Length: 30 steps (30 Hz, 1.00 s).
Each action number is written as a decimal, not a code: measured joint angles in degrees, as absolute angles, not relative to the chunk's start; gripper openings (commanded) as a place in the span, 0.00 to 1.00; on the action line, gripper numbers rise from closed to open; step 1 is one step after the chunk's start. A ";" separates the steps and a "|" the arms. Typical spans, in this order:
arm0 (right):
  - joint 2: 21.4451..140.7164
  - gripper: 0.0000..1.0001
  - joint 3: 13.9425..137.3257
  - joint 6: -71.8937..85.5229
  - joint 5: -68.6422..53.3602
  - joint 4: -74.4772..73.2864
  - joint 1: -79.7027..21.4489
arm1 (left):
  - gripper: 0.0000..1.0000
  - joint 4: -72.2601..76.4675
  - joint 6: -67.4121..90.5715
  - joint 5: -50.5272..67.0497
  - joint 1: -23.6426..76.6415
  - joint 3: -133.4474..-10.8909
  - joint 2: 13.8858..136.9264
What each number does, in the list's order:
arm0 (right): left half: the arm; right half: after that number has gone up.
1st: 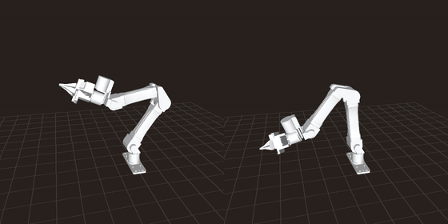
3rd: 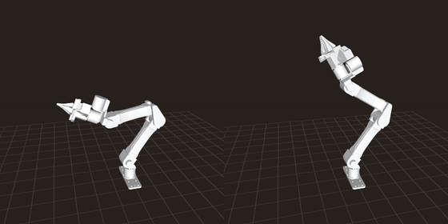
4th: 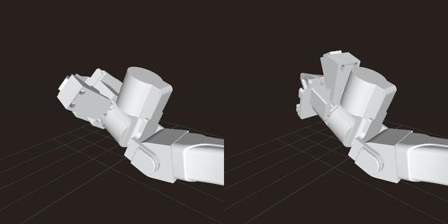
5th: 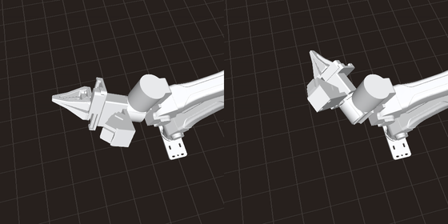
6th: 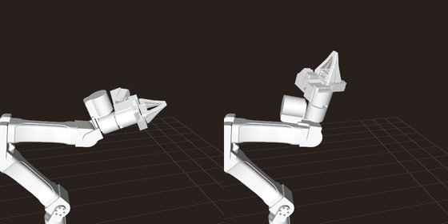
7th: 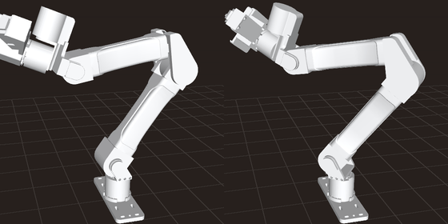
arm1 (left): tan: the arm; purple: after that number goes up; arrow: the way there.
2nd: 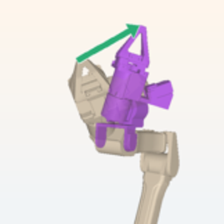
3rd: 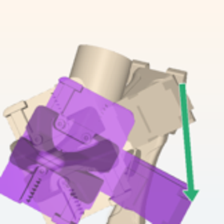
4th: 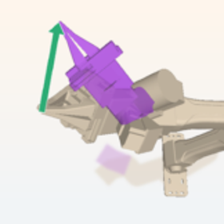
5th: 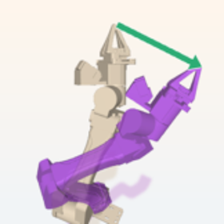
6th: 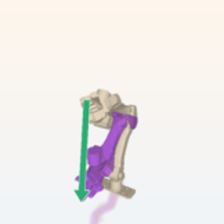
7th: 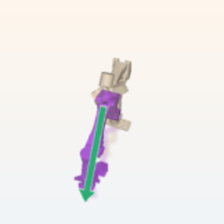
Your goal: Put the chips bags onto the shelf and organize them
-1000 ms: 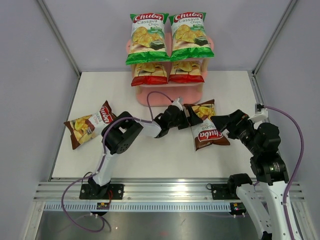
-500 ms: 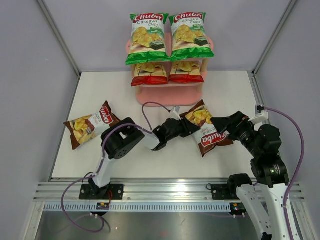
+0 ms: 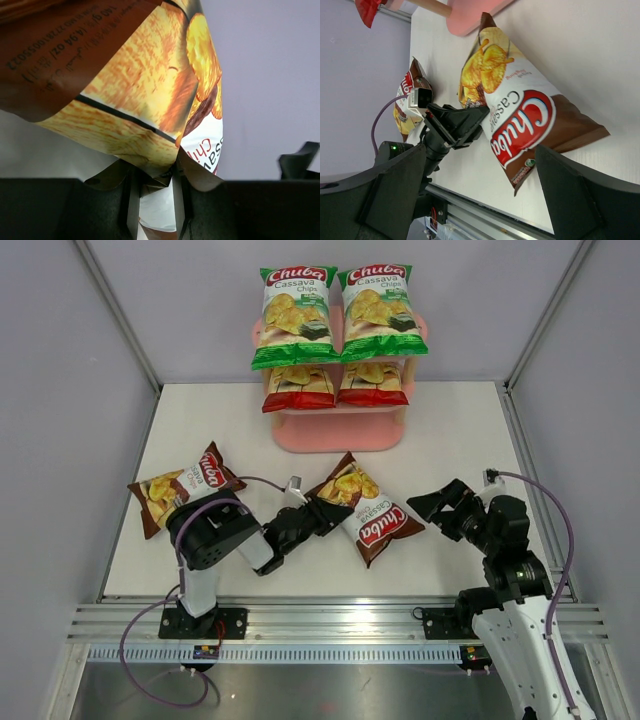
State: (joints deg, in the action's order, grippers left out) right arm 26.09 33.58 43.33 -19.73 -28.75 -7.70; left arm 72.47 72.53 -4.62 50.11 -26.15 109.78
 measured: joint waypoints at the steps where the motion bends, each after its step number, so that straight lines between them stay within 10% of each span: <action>1: 25.74 0.97 32.42 44.03 -20.34 -28.64 -7.70 | 0.05 73.21 72.79 -5.08 49.76 -24.62 108.77; 30: 24.49 0.95 6.28 72.14 -39.16 5.58 -7.70 | 0.00 71.61 80.05 -8.40 47.46 -15.84 91.55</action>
State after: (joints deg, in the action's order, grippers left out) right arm 24.49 6.28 72.14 -39.16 5.58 -7.70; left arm 71.61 80.05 -8.40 47.46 -15.84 91.55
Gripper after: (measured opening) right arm 0.956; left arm 0.227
